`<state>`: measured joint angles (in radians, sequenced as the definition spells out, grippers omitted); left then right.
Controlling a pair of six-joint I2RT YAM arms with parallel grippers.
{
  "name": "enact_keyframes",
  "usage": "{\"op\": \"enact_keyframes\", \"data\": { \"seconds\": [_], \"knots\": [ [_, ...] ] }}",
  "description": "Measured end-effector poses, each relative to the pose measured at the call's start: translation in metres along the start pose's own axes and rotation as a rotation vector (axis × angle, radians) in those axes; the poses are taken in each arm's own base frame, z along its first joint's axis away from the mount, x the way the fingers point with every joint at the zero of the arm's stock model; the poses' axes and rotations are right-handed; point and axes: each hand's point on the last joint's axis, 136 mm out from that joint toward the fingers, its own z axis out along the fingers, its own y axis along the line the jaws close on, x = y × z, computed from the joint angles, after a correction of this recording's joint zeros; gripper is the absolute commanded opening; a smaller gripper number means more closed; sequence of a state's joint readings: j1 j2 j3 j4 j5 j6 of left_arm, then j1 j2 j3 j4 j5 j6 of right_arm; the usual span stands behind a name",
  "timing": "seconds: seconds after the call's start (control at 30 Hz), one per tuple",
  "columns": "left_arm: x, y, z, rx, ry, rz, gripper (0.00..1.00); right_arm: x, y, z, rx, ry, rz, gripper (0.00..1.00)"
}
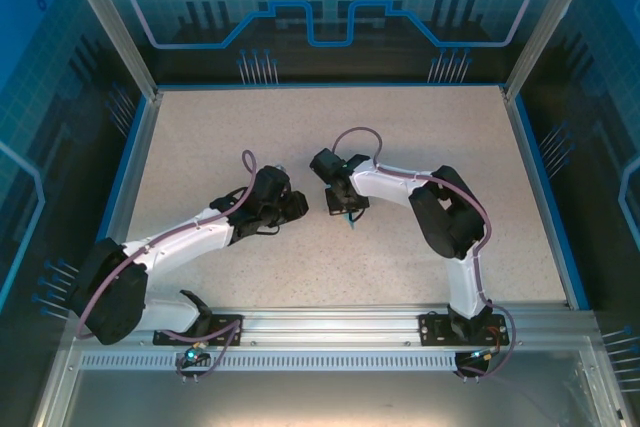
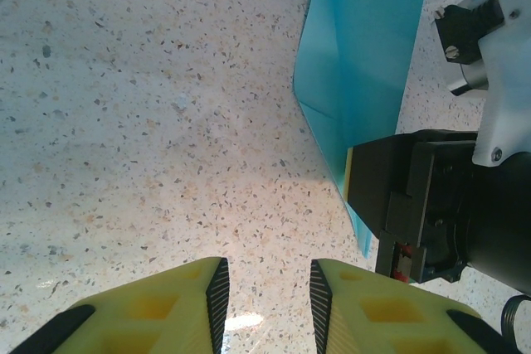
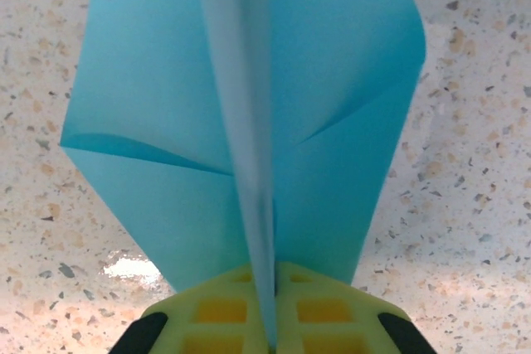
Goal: Fold a paper plane with a square sheet of paper (pick it up from the middle)
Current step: Move the paper plane to the center of the table, then reset both arms
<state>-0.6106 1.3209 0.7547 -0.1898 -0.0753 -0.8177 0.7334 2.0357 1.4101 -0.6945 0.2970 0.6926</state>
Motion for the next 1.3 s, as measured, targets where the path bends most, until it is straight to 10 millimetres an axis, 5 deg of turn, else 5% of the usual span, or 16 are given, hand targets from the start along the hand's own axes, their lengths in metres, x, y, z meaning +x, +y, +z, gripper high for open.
{"op": "enact_keyframes", "data": {
  "seconds": [0.23,0.4,0.63,0.8,0.93,1.07,1.13,1.3],
  "knots": [
    [0.000,0.000,-0.001,-0.001,0.000,-0.004,0.36,-0.001,0.000,0.000,-0.002,-0.007,0.050,0.11],
    [0.000,0.000,-0.005,0.001,-0.001,-0.003,0.39,-0.006,0.002,-0.012,-0.024,-0.029,0.044,0.30],
    [-0.006,0.000,-0.015,-0.004,-0.038,0.009,0.40,-0.030,0.002,-0.087,-0.136,-0.184,0.053,0.47],
    [-0.016,0.003,-0.028,-0.020,-0.096,0.033,0.44,-0.032,-0.018,-0.135,-0.163,-0.302,0.033,0.56],
    [-0.027,0.013,-0.041,-0.062,-0.173,0.063,0.58,-0.030,-0.051,-0.166,-0.104,-0.436,0.013,0.78],
    [-0.040,0.034,-0.059,-0.150,-0.269,0.109,0.80,-0.028,-0.107,-0.183,0.009,-0.563,0.050,0.92],
    [-0.050,0.046,-0.070,-0.197,-0.326,0.130,0.98,-0.026,-0.145,-0.180,0.078,-0.602,0.108,0.93],
    [-0.081,0.087,-0.103,-0.333,-0.473,0.137,0.98,-0.011,-0.224,-0.149,0.243,-0.600,0.206,0.96]
  ]
}}
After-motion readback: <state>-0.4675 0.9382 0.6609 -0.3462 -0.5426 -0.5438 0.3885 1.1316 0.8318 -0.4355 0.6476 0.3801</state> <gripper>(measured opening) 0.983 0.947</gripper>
